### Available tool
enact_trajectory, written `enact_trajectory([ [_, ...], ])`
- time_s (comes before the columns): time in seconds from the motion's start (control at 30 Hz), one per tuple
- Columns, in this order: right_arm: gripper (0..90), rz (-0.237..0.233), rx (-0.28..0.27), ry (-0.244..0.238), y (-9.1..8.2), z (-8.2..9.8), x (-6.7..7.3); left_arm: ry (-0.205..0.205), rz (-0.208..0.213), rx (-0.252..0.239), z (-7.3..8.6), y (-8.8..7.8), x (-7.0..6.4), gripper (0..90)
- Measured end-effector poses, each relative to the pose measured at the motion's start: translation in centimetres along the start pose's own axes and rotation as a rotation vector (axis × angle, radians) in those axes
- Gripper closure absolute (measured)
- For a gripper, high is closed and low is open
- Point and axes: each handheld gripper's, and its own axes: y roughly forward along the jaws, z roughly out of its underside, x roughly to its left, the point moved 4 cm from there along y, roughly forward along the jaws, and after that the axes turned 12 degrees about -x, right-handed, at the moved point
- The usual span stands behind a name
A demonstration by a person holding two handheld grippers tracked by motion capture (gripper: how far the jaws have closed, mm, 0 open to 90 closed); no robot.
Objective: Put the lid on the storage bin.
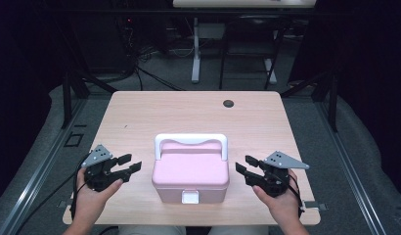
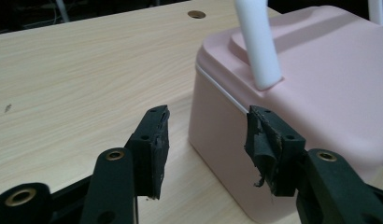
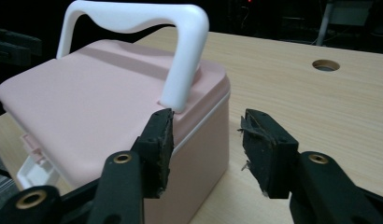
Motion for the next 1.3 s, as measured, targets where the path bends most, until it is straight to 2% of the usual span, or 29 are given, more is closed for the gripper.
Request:
enact_trajectory([
  [0.3,46.6,0.038,-0.003,0.023,0.6,0.4,-1.8,-0.049,-0.043,0.009,1.1,0.6,2.1,45.4],
  [0.5,46.1,0.050,0.040,0.040,1.2,1.6,-2.6,-0.080,-0.081,0.019,2.7,0.9,3.4,45.4],
  [0.6,45.0,0.066,0.056,0.021,1.4,2.2,-2.9,-0.103,-0.077,0.022,3.5,0.9,4.0,45.4],
  [0.83,43.0,0.116,0.067,0.035,1.6,3.5,-4.0,-0.113,-0.080,0.042,4.6,1.1,4.5,45.6],
  [0.9,42.9,0.108,0.080,0.040,1.7,4.0,-4.0,-0.115,-0.076,0.040,4.9,1.2,4.5,45.6],
  [1.03,43.3,0.096,0.104,0.043,1.9,5.0,-3.9,-0.093,-0.080,0.055,5.5,1.6,4.4,45.8],
  [1.2,43.4,0.103,0.134,0.049,2.1,6.2,-4.5,-0.024,-0.105,0.085,6.4,1.8,4.5,45.8],
  [1.3,43.1,0.115,0.146,0.027,2.2,6.7,-4.8,-0.008,-0.105,0.117,7.1,2.1,4.5,45.7],
])
